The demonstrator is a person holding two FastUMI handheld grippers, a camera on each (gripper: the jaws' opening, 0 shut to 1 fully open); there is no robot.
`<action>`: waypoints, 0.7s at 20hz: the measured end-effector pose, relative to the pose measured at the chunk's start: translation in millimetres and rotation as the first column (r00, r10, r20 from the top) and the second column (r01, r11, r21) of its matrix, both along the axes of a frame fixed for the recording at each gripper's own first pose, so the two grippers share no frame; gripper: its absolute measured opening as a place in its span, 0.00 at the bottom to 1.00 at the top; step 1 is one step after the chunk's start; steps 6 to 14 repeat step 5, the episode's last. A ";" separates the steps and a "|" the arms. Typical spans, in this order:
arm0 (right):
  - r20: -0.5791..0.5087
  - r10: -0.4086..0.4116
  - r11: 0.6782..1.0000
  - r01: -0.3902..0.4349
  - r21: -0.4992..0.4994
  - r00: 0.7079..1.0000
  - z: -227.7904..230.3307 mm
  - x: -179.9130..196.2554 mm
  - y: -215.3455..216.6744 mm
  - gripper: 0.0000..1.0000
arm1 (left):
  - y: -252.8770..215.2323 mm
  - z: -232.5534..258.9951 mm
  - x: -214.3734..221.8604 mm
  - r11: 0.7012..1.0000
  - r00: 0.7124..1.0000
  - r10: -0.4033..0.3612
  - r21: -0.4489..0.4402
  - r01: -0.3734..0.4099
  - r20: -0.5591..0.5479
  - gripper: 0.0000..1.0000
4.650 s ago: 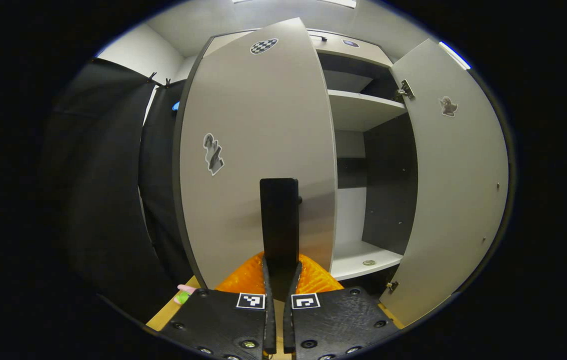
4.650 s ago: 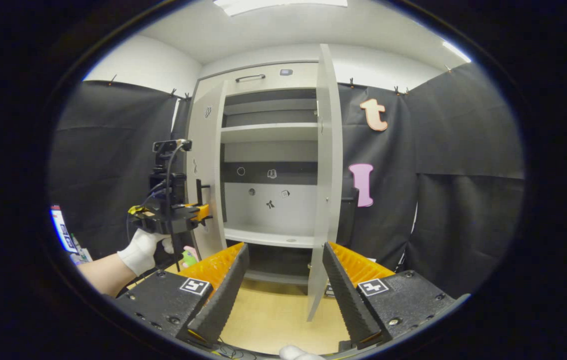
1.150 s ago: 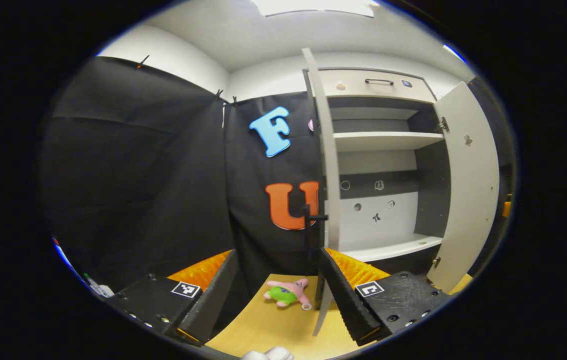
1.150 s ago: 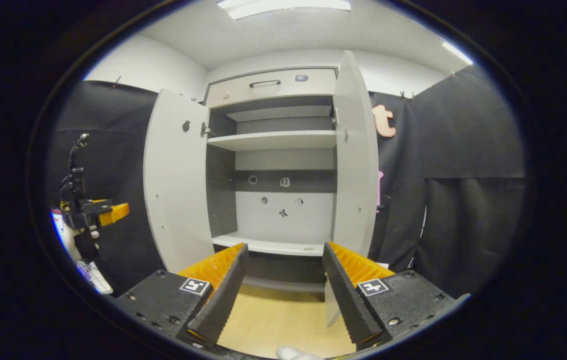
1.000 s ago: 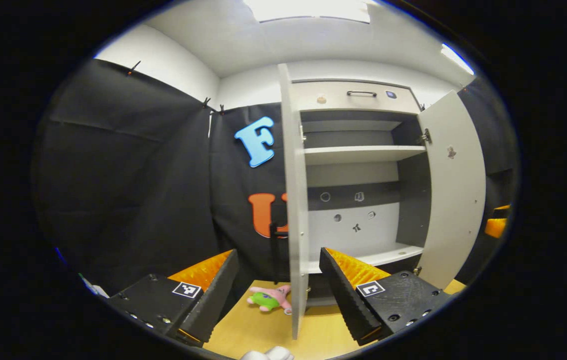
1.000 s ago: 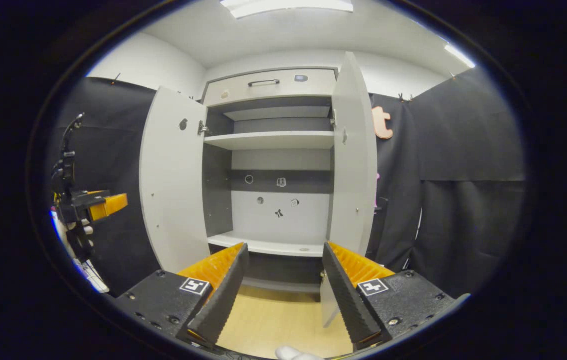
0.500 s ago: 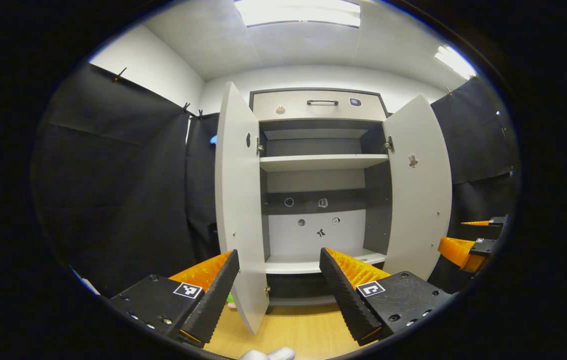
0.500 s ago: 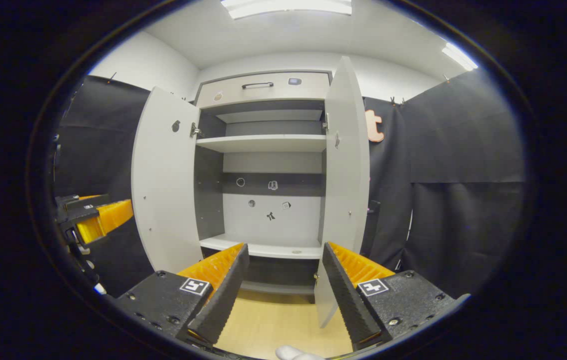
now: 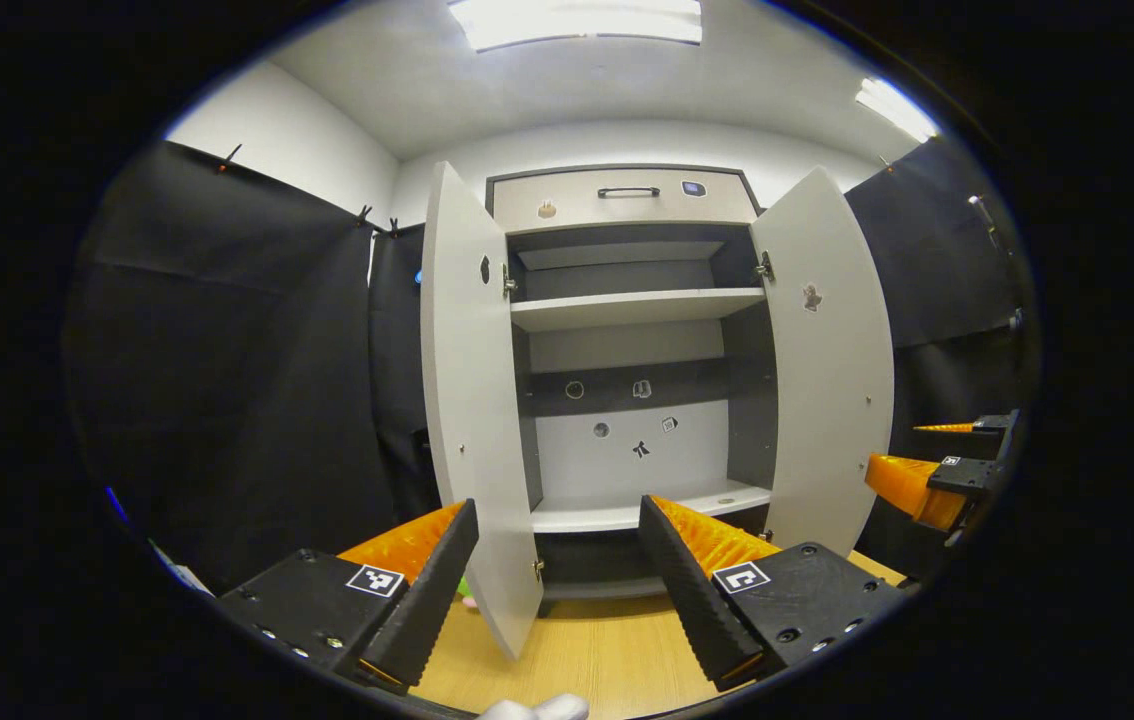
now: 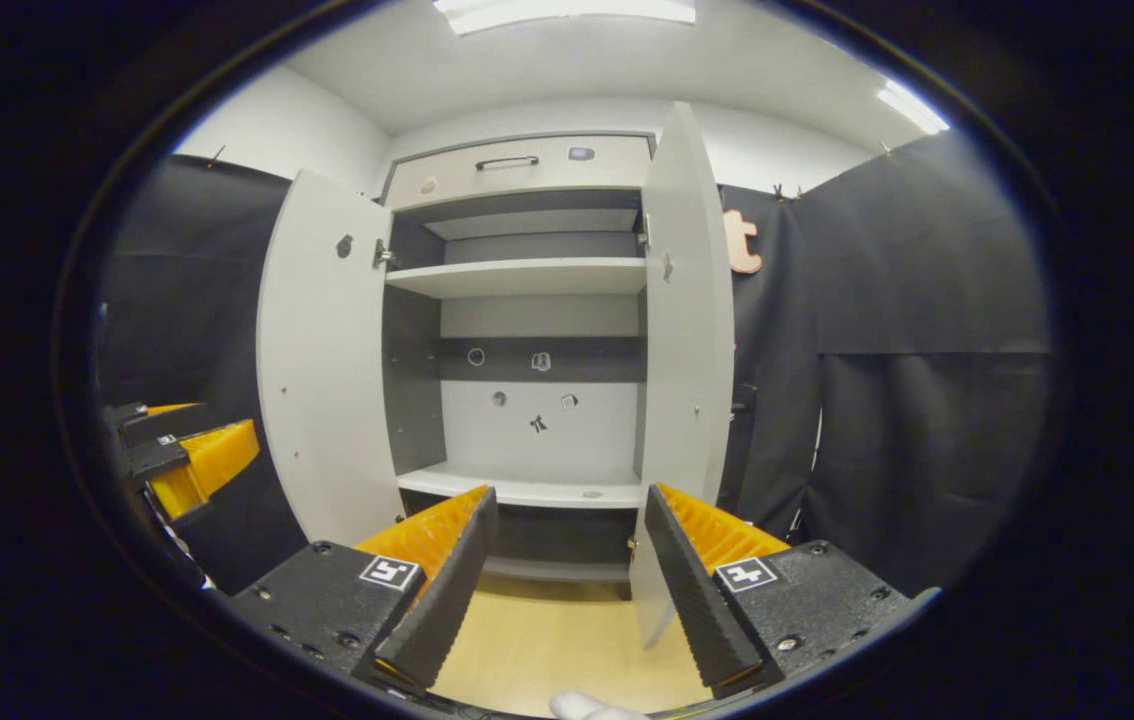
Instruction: Open the right door of the double-door shoe cabinet with the right hand, and open the left door with the left hand.
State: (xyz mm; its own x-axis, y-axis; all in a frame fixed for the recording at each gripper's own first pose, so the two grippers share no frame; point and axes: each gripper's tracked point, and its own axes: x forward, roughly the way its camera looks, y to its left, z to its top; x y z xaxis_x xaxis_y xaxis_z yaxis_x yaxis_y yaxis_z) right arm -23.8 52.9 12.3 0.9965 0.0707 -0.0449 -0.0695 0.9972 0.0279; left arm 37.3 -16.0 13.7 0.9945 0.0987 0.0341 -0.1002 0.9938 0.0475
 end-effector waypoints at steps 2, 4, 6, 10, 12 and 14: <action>0.007 -0.008 1.000 0.008 0.012 1.000 1.5 -0.4 -0.9 0.93 | 2.7 -1.3 -0.7 1.000 1.000 0.006 -0.002 -0.006 -0.005 0.96; 0.010 -0.014 1.000 0.014 0.015 1.000 2.6 -0.9 -1.4 0.93 | 3.7 -1.6 -0.9 1.000 1.000 0.005 -0.003 -0.005 -0.004 0.96; 0.014 -0.019 1.000 0.019 0.014 1.000 3.2 -1.6 -3.4 0.93 | 3.5 -2.2 -0.2 1.000 1.000 0.004 -0.003 -0.004 -0.006 0.96; 0.014 -0.019 1.000 0.019 0.014 1.000 3.2 -1.6 -3.4 0.93 | 3.5 -2.2 -0.2 1.000 1.000 0.004 -0.003 -0.004 -0.006 0.96; 0.014 -0.019 1.000 0.019 0.014 1.000 3.2 -1.6 -3.4 0.93 | 3.5 -2.2 -0.2 1.000 1.000 0.004 -0.003 -0.004 -0.006 0.96; 0.014 -0.019 1.000 0.019 0.014 1.000 3.2 -1.6 -3.4 0.93 | 3.5 -2.2 -0.2 1.000 1.000 0.004 -0.003 -0.004 -0.006 0.96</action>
